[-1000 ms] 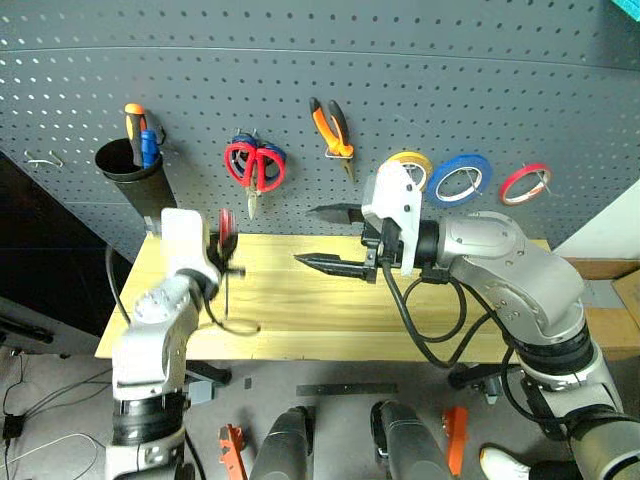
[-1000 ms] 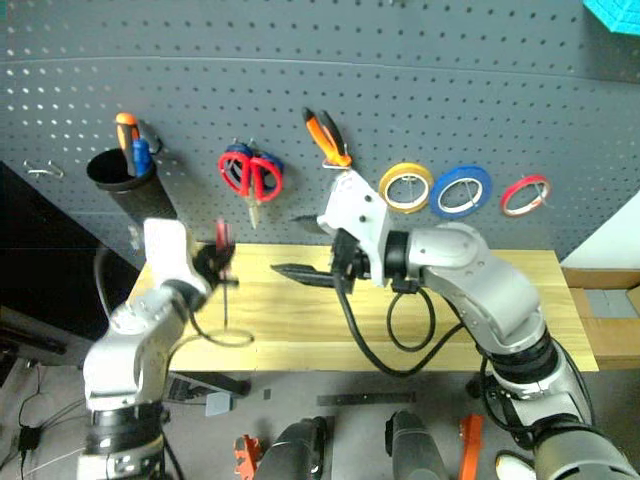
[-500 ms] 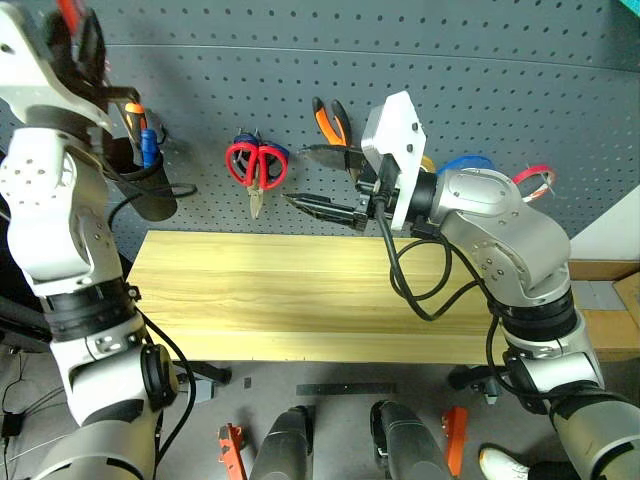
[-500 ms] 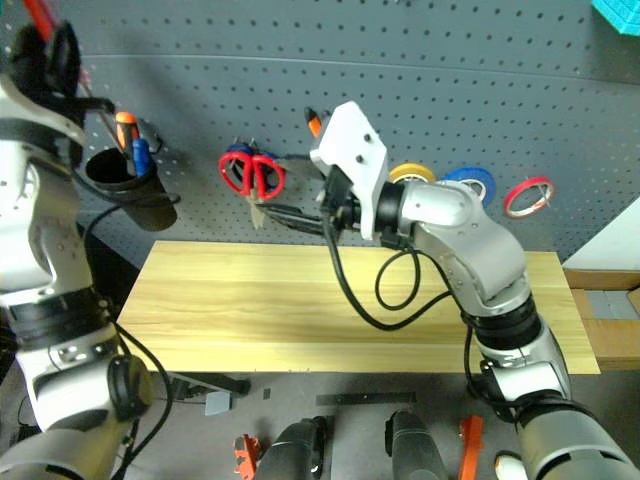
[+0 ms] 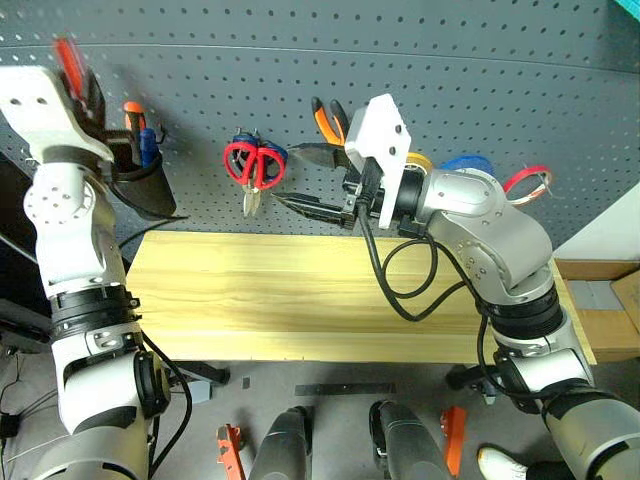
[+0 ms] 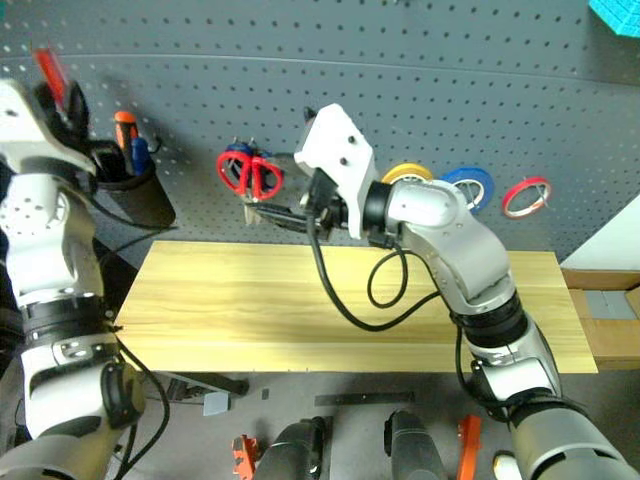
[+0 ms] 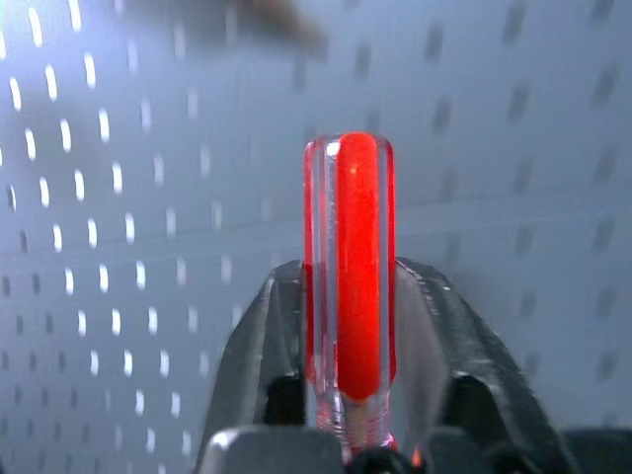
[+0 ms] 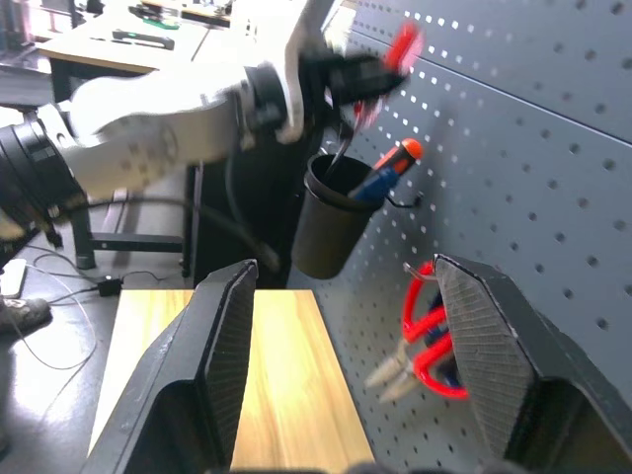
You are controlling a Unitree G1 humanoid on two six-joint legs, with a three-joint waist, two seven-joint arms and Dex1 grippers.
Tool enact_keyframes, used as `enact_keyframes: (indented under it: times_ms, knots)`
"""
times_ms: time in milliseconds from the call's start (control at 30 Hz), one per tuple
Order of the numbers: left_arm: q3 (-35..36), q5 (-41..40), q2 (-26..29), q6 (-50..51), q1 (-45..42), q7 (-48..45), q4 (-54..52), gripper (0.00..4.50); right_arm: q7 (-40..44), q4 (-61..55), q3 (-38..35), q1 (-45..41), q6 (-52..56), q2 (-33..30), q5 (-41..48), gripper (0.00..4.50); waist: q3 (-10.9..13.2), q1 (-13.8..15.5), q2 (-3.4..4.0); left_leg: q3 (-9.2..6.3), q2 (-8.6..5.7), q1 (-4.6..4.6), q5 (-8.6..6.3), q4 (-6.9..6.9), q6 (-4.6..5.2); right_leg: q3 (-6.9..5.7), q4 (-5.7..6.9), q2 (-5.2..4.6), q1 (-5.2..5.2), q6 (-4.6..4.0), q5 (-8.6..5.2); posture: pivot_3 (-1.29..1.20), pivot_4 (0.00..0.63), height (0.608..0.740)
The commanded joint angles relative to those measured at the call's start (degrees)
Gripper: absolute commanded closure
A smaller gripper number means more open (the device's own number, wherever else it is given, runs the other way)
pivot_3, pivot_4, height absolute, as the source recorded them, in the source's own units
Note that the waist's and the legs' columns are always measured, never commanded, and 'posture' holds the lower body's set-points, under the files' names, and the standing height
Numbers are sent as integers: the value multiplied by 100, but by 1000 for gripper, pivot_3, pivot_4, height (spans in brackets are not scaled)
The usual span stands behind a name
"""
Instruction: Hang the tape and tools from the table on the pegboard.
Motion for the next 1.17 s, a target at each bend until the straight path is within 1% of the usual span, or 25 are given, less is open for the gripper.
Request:
enact_keyframes:
  times_ms: [33, 100, 167, 233, 367, 467, 567, 633, 733, 767, 867, 900, 967, 1033, 1067, 1133, 1167]
  knots:
    - [-14, -21, 22, -301, -77, 57, -211, 1645, 33, -190, -161, -122, -120, 67, 102, 1619, -13, 0, -17, 0, 0, -1, 0, 4, 0, 1, 2, 0, 0, 0, 1, -55, 133, 740]
    - [-12, -14, -2, -272, -48, 110, -331, 910, 26, -196, -222, -124, -102, 85, 141, 1619, -30, -1, -23, 2, 1, -1, 0, 7, 0, 4, 2, -1, 0, 3, 3, -54, 132, 740]
    - [-34, -47, -63, -110, -6, 166, -637, 282, 10, -215, -285, -107, -81, 59, 166, 1619, -36, -2, -28, 1, 1, -1, 0, 13, 0, 4, 7, -1, 0, 4, 3, -56, 124, 740]
    - [-126, -92, -162, 226, 49, 192, -1143, 282, -1, -272, -380, -57, -15, -13, 206, 1619, -42, -2, -32, 1, 0, -2, -1, 25, 0, 5, 20, -1, 0, 4, 3, -53, 113, 740]
    - [-526, -209, -512, 1409, 249, 259, -2433, 282, -65, -630, -784, 224, 459, -260, 556, 1619, -103, 20, -31, -4, -2, -12, -2, 63, 1, 4, 46, -1, 1, 5, 3, -44, 98, 740]
    - [-783, -453, -790, 2141, 605, 182, -3398, 282, -231, -1078, -1043, 685, 883, -451, 858, 1619, -218, 17, -29, -3, -4, -8, -7, 70, 11, 10, 53, -1, 6, 12, 8, -37, 84, 740]
    - [-996, -458, -903, 2423, 1030, 80, -3923, 282, -378, -1527, -933, 1316, 1130, -644, 913, 1619, -278, -1, -28, 1, -1, 12, -13, 70, 22, 14, 61, 3, 21, 12, 8, -43, 72, 740]
    - [-1077, -602, -1062, 2562, 1470, -6, -4132, 282, -477, -1697, -616, 2002, 727, -705, 559, 1619, -344, -7, -13, 12, -4, 34, -13, 68, 22, 16, 61, 16, 35, 2, 13, -45, 66, 740]
    - [-1234, -467, -1180, 2374, 2288, -134, -4153, 282, -897, -1453, -488, 2870, 34, -533, 7, 1619, -429, -32, 33, 26, -4, 101, -14, 55, 22, 25, 53, 29, 99, -1, 8, -45, 49, 740]
    - [-1260, -452, -1221, 2299, 2550, -169, -4113, 282, -1002, -1296, -474, 3120, -270, -473, -176, 1619, -443, -41, 46, 27, -1, 118, -14, 54, 22, 25, 36, 37, 119, 12, -2, -46, 46, 740]
    - [-1261, -392, -1397, 1987, 3206, -205, -3844, 282, -1338, -544, -549, 3694, -1296, -267, -710, 1619, -539, -39, 42, 26, 5, 140, -12, 69, 23, 28, 35, 48, 147, 16, -3, -42, 31, 740]
    - [-1193, -415, -1508, 1955, 3392, -152, -3647, 282, -1620, -148, -624, 3853, -1758, -184, -991, 1619, -578, -35, 43, 27, 5, 143, -12, 70, 24, 28, 35, 49, 149, 15, -2, -39, 27, 740]
    - [-1111, -361, -1627, 1709, 3670, -82, -3201, 282, -2003, 480, -707, 4075, -2509, -96, -1421, 1619, -671, -23, 47, 27, 4, 161, -11, 69, 25, 29, 31, 49, 166, 15, -2, -34, 23, 740]
    - [-1071, -209, -1663, 1374, 3855, -6, -2794, 282, -2128, 950, -737, 4203, -3029, -61, -1637, 1619, -693, -12, 60, 27, 6, 213, -13, 62, 25, 27, 14, 50, 223, 13, -5, -36, 17, 740]
    - [-1035, -157, -1688, 1207, 3963, 33, -2533, 282, -2173, 1237, -735, 4263, -3317, -86, -1774, 1619, -699, -12, 63, 25, 12, 224, -13, 60, 25, 25, -6, 57, 239, -1, -7, -34, 15, 740]
    - [-1038, 73, -1640, 803, 4137, 116, -2079, 282, -2260, 1757, -795, 4324, -3718, -99, -1932, 1619, -732, -13, 60, 29, 30, 224, -13, 60, 24, 26, -25, 73, 246, -21, -10, -33, 7, 740]
    - [-1009, 36, -1669, 684, 4172, 65, -1928, 282, -2299, 1973, -877, 4329, -3826, -66, -1911, 1619, -732, -13, 60, 31, 35, 224, -14, 61, 23, 28, -26, 77, 246, -23, -9, -31, 4, 740]
